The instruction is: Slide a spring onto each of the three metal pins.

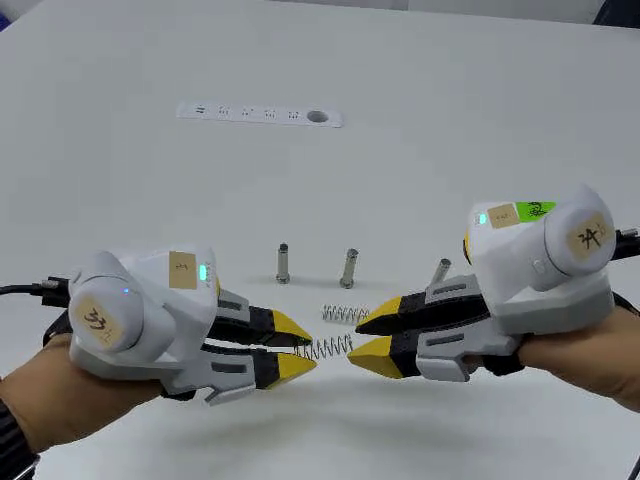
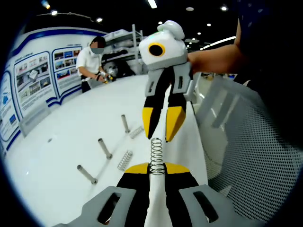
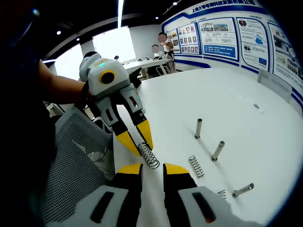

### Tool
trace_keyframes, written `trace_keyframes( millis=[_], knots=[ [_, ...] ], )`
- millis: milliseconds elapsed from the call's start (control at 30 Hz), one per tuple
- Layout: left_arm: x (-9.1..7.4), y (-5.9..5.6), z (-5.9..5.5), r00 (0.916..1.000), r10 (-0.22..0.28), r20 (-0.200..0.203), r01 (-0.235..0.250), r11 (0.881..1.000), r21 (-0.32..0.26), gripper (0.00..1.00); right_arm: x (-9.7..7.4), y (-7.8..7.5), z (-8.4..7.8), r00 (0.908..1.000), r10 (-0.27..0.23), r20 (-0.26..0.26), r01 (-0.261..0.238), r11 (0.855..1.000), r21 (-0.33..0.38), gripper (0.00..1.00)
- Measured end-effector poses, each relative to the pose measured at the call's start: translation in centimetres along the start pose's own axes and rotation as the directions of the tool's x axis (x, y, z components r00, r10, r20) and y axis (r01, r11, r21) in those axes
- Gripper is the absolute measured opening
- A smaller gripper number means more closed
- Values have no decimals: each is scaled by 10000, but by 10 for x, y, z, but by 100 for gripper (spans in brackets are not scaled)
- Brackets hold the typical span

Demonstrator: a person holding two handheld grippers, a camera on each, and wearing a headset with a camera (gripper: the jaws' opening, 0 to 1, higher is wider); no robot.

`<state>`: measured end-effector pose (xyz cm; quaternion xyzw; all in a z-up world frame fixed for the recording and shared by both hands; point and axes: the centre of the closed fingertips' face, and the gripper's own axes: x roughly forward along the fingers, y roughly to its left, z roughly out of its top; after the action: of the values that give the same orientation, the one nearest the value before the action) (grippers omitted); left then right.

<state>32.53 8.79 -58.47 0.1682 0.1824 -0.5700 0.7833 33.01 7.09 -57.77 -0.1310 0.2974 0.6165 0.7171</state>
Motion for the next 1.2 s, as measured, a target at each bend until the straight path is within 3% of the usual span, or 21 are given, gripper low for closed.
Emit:
trace_keyframes(
  millis=[267, 733, 1000, 1200],
  knots=[
    [1, -9, 11, 9986, -301, 424, 307, 9994, -133, 10, 0, 13, 0, 9975, 695, 88, -696, 9975, 122, 17],
    [4, -11, 18, 9956, -395, 852, 413, 9990, -194, 10, -8, 17, 10, 9934, 1074, 404, -1100, 9916, 685, 12],
    [7, -9, 22, 9945, -192, 1026, 201, 9998, -81, 12, -12, 19, 15, 9925, 1016, -679, -1026, 9947, -109, 11],
    [7, -6, 18, 9956, 58, 934, -32, 9996, -281, 24, -17, 11, 19, 9899, 695, -1235, -782, 9947, -664, 11]
  ],
)
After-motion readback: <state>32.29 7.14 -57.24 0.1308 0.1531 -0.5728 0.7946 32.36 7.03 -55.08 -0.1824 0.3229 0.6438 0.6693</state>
